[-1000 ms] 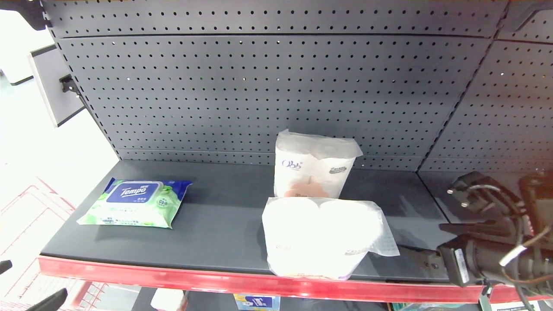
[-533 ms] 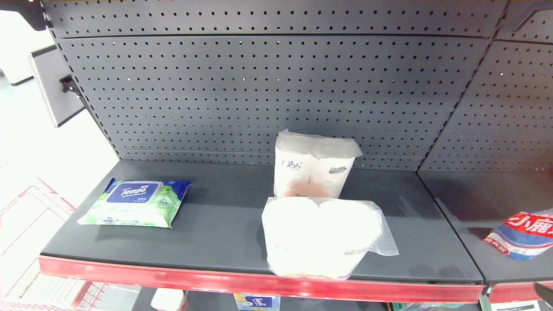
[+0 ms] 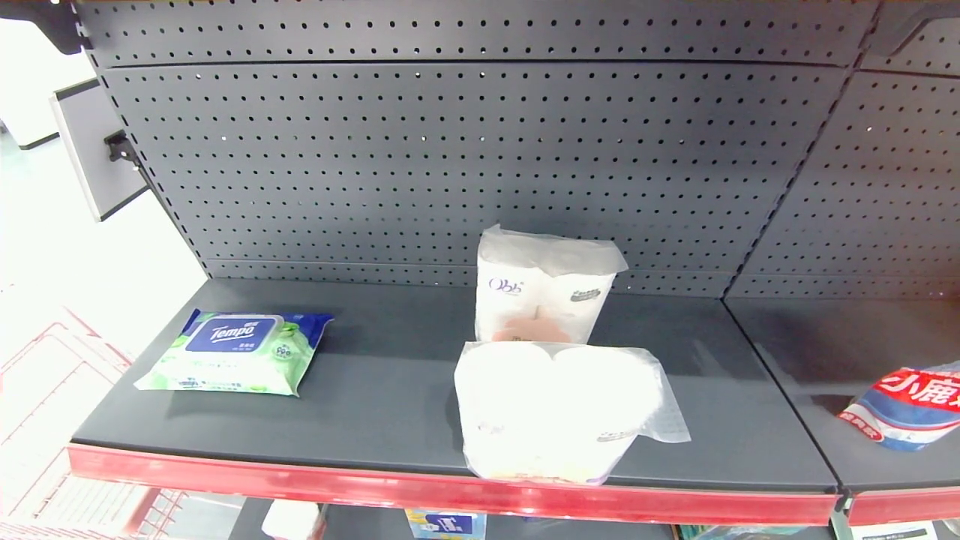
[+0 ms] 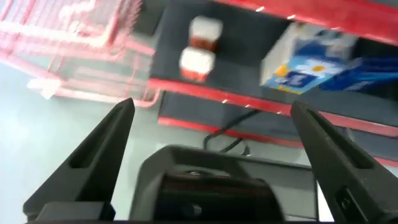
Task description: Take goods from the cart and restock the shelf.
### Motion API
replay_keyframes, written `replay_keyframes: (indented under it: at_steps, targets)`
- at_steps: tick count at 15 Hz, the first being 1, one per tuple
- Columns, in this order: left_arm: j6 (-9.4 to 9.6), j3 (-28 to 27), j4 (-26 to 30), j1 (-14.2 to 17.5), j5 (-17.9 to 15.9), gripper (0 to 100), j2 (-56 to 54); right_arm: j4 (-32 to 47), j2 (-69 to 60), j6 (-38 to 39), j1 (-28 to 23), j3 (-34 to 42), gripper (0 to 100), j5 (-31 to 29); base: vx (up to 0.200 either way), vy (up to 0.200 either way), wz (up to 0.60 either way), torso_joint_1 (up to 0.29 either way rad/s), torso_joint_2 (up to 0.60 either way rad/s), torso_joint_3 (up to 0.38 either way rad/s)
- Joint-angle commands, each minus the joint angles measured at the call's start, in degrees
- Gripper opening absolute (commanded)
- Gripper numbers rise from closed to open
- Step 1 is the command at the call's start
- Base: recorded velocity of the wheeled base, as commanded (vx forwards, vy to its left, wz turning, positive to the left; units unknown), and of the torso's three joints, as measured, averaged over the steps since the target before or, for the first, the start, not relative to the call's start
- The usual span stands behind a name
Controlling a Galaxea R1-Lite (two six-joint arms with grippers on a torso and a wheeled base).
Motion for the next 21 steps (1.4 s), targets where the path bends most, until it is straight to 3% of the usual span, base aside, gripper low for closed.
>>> replay_keyframes:
  at_steps: [1, 3, 4, 5, 7, 8, 9, 11, 14, 15, 16, 18, 19, 20, 21]
  targets:
    - [0.49, 0.43, -5.25, 0.3, -4.17, 100, -3.97, -8.45, -3.6, -0.47, -1.44, 4.54, 100, 7.53, 0.0, 0.0, 0.0, 0.0, 0.0, 0.0]
    - [0.84, 8.25, -24.06, 0.3, -4.7, 100, -3.97, -25.15, -3.6, -4.96, -1.44, 12.09, 100, 13.86, 0.0, 0.0, 0.0, 0.0, 0.0, 0.0]
    - [3.21, 17.83, -38.83, 0.3, -4.7, 100, -3.97, -37.54, -3.6, -8.3, -1.53, 20.09, 100, 16.58, 0.0, 0.0, 0.0, 0.0, 0.0, 0.0]
    - [5.5, 20.99, -48.41, 0.3, -4.96, 100, -3.97, -46.33, -3.6, -8.21, -1.53, 22.99, 100, 19.48, 0.0, 0.0, 0.0, 0.0, 0.0, 0.0]
    - [7.25, 20.9, -45.51, 0.3, -6.98, 100, -3.97, -46.33, -3.6, -8.3, -1.53, 23.7, 100, 25.72, 0.0, 0.0, 0.0, 0.0, 0.0, 0.0]
    - [7.61, 20.9, -45.95, 0.3, -7.86, 100, -3.97, -46.33, -3.6, -6.27, -1.53, 23.78, 100, 25.46, 0.0, 0.0, 0.0, 0.0, 0.0, 0.0]
    - [7.61, 20.9, -45.95, 0.3, -7.42, 100, -3.97, -46.07, -3.6, -1.7, -1.61, 23.7, 100, 23.17, 0.0, 0.0, 0.0, 0.0, 0.0, 0.0]
    - [7.43, 20.9, -45.95, 0.3, -3.82, 100, -3.89, -42.82, -3.6, -0.3, -1.61, 23.7, 100, 10.6, 0.0, 0.0, 0.0, 0.0, 0.0, 0.0]
    - [6.38, 20.9, -45.95, 0.3, -1.97, 100, -3.89, -42.64, -3.52, 1.64, 0.06, 23.78, 100, 14.38, 0.0, 0.0, 0.0, 0.0, 0.0, 0.0]
    - [6.46, 20.9, -46.03, 0.3, -2.59, 100, -3.89, -42.64, -3.6, 1.72, 4.54, 23.78, 100, 14.65, 0.0, 0.0, 0.0, 0.0, 0.0, 0.0]
    - [6.46, 20.9, -46.03, 0.3, -5.49, 100, -3.89, -42.64, -4.39, 1.55, 10.87, 23.78, 100, 14.56, 0.0, 0.0, 0.0, 0.0, 0.0, 0.0]
    - [6.2, 20.9, -46.03, 0.3, -10.23, 100, -3.97, -42.64, -4.57, 1.99, 10.25, 23.78, 100, 14.56, 0.0, 0.0, 0.0, 0.0, 0.0, 0.0]
    - [6.2, 20.9, -46.12, 0.3, -10.41, 100, -3.97, -42.64, -5.1, 1.9, 9.64, 23.78, 100, 14.47, 0.0, 0.0, 0.0, 0.0, 0.0, 0.0]
    - [6.11, 20.9, -45.95, 0.3, -9.35, 100, -3.97, -42.64, -7.65, 1.99, 8.14, 23.78, 100, 14.65, 0.0, 0.0, 0.0, 0.0, 0.0, 0.0]
    - [6.11, 20.9, -45.86, 0.3, -4.34, 100, -3.97, -42.64, -9.23, 2.07, 7.53, 23.78, 100, 14.65, 0.0, 0.0, 0.0, 0.0, 0.0, 0.0]
